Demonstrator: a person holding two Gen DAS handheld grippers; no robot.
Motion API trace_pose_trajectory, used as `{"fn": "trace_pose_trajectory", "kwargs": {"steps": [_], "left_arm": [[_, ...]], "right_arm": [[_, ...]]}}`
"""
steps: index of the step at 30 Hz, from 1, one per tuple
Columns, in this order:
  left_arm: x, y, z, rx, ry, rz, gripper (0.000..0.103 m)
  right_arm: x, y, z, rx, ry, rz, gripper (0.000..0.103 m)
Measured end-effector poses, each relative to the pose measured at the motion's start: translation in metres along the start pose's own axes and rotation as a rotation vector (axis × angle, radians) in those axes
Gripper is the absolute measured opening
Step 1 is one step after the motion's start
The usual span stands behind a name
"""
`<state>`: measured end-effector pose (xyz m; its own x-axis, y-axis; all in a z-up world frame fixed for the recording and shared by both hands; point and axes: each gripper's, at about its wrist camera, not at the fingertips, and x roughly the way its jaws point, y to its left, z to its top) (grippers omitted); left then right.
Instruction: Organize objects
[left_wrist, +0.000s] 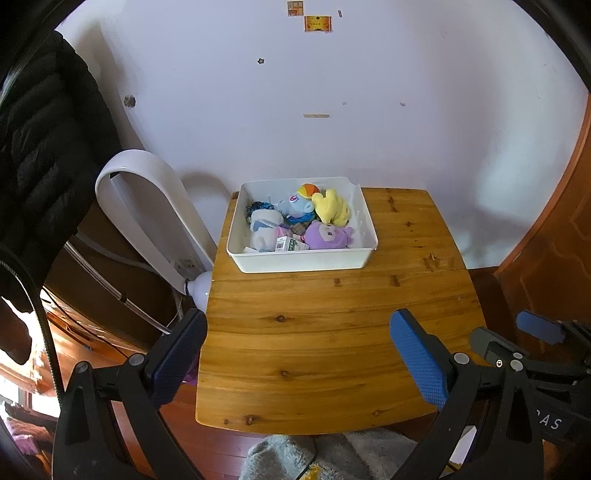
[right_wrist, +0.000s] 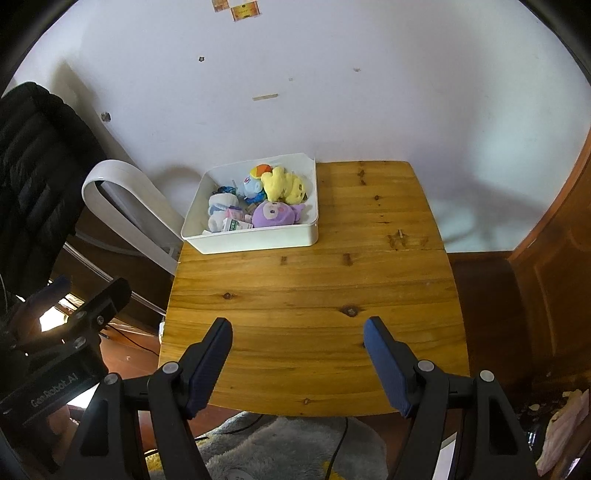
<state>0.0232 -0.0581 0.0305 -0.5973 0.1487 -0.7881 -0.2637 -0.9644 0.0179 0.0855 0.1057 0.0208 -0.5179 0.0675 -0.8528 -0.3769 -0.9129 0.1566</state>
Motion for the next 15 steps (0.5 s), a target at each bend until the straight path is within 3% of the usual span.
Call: {"fn": "trace_pose_trajectory", "kwargs": {"steps": [15], "left_arm": [[-0.0034,-0.0067,0.0,-0.002,0.005,0.007,0.1]], "right_arm": [[-0.005,-0.0038,0.0025,0.007,-0.007,0.016,0.075]]}}
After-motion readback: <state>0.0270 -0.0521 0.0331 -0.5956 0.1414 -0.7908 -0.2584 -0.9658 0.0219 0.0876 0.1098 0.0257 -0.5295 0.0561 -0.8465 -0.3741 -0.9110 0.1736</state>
